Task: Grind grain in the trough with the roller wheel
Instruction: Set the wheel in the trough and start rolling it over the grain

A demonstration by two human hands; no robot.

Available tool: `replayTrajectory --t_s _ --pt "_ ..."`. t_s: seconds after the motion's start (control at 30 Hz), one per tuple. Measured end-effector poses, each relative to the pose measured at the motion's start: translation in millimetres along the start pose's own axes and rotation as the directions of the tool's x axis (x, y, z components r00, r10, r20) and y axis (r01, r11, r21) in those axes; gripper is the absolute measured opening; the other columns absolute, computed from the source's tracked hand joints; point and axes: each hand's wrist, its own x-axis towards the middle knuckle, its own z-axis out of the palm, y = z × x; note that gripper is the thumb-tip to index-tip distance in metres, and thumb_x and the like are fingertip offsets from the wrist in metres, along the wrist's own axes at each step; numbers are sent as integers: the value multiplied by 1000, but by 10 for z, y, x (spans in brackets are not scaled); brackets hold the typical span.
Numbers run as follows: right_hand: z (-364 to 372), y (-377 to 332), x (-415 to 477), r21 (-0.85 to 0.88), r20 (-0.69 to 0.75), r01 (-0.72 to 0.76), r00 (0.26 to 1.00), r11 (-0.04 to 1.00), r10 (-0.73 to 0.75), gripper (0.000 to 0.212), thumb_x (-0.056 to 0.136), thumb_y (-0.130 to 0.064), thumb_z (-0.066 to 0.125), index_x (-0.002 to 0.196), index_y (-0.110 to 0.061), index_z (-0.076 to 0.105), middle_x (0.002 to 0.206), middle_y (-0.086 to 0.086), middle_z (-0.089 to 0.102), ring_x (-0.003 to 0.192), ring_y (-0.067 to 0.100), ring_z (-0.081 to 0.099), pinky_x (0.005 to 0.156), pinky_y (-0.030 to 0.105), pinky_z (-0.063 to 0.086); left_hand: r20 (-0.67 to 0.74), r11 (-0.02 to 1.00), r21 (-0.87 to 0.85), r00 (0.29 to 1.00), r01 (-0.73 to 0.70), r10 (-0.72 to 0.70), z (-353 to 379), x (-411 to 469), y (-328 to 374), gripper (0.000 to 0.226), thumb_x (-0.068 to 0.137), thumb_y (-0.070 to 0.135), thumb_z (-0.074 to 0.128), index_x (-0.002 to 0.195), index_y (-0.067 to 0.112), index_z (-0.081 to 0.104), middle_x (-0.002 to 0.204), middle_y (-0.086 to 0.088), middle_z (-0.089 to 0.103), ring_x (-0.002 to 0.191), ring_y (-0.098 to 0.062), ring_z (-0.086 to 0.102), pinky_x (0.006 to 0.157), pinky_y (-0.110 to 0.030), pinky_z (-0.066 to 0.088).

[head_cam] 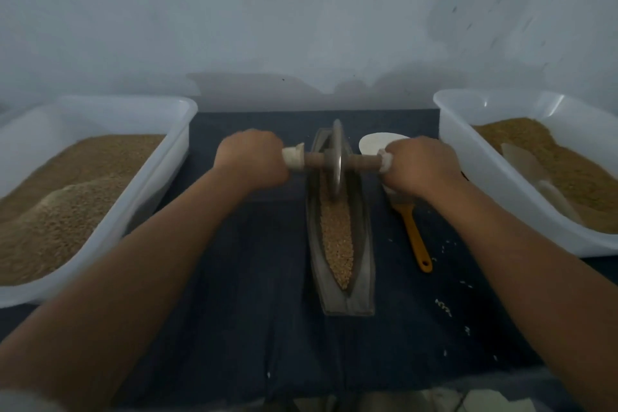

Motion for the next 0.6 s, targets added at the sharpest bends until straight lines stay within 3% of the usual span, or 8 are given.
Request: replayTrajectory --t_s 0.1,0.17,0.3,0.37,0.47,0.6 --pt "4 8 17 -9 59 12 998 1000 -11 27 95 -46 51 74 -30 52 77 -7 60 69 15 56 68 38 54 62 1000 -17 998 -22 23 -101 45 40 22 81 45 65 82 23 67 84 1 66 75 -26 63 69 -37 53" --pt "-54 53 -178 -9 111 80 991 997 -79 22 91 -45 51 76 -32 58 74 -7 63 67 11 57 62 35 51 120 997 -53 991 -47 53 -86 -218 13 14 80 40 66 78 26 64 82 4 67 74 -23 64 68 -34 52" --pt "-219 162 -763 80 130 227 963 971 -236 38 69 -69 36 65 -36 56 58 -13 58 54 2 55 48 26 37 211 988 -93 967 -125 142 -13 -947 -131 18 70 47 60 68 29 58 64 10 60 59 -5 58 50 -25 40" --pt "-231 183 -874 103 142 238 957 966 -251 38 66 -71 40 63 -36 55 55 -14 56 51 1 53 47 25 33 213 986 -82 964 -144 159 2 -1031 -167 21 67 50 55 67 29 57 61 11 59 56 -3 55 47 -24 35" --pt "-96 119 -694 52 80 170 981 984 -174 27 83 -58 57 68 -35 54 62 -12 58 57 3 54 49 28 38 180 991 -57 975 -121 129 -6 -758 -70 20 71 48 60 69 28 57 67 9 61 62 -11 60 55 -28 44" --pt "68 23 -233 63 30 -19 999 998 17 26 98 -47 49 78 -31 55 78 -7 64 70 15 60 71 40 58 27 998 37 998 -56 55 -125 -80 66 24 77 44 65 69 24 53 74 5 58 70 -24 59 66 -35 49"
